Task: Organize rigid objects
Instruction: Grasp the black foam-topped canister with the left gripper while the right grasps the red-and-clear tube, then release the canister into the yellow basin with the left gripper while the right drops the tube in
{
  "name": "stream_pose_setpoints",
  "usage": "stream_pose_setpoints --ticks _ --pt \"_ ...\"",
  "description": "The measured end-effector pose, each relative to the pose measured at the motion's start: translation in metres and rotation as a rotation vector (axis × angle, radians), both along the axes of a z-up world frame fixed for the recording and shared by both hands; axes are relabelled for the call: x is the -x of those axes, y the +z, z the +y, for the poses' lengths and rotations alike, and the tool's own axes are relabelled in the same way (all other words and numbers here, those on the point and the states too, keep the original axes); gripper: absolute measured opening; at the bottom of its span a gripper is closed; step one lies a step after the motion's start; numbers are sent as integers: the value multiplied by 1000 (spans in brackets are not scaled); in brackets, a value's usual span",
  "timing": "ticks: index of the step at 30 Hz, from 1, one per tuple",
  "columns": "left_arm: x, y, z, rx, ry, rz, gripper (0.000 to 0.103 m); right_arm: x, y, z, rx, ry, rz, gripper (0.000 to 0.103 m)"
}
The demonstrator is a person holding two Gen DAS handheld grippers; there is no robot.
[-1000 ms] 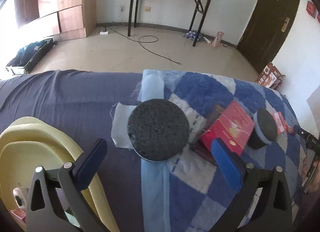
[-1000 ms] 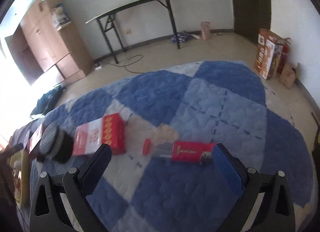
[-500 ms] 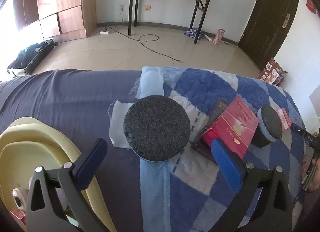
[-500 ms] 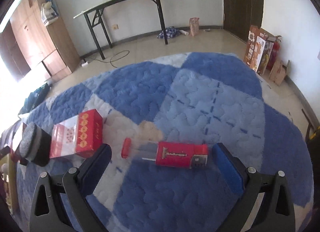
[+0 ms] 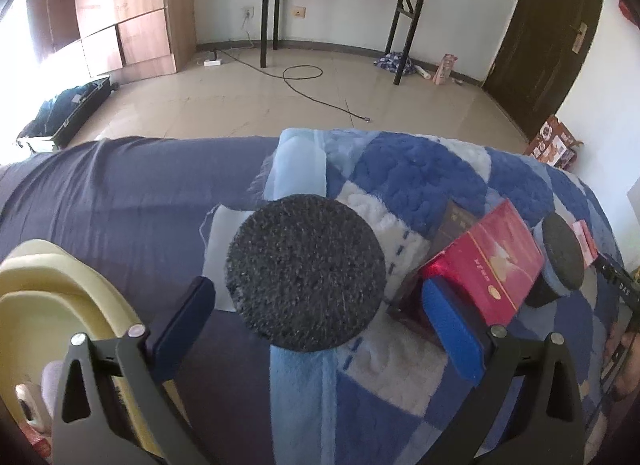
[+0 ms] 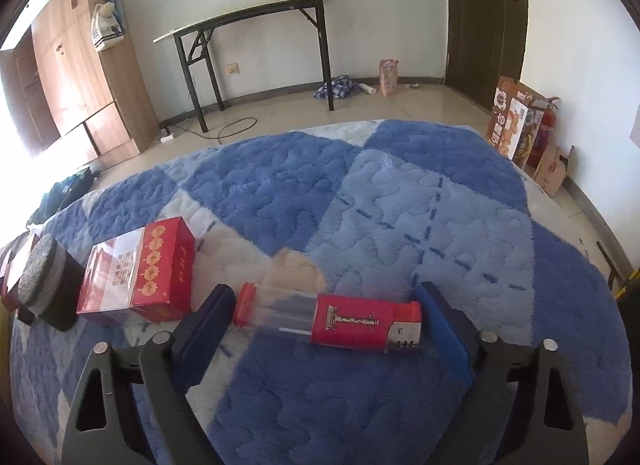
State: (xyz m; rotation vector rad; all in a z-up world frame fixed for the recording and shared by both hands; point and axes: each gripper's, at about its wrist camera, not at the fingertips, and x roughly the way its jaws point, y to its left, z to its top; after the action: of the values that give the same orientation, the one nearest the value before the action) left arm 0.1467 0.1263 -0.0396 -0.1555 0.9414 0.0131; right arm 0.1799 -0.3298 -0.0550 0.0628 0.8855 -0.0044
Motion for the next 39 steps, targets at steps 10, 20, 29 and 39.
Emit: stream_pose_setpoints --ticks 10,20,29,39 --pt "62 59 23 115 14 -180 67 20 38 -13 -165 101 -103 82" --pt "253 140 108 -69 239 -269 68 108 124 216 -177 944 -254 83" --pt "211 58 197 38 348 -98 68 162 57 425 56 1434 -35 83" --pt "131 7 233 60 410 47 68 147 14 484 81 1408 50 83"
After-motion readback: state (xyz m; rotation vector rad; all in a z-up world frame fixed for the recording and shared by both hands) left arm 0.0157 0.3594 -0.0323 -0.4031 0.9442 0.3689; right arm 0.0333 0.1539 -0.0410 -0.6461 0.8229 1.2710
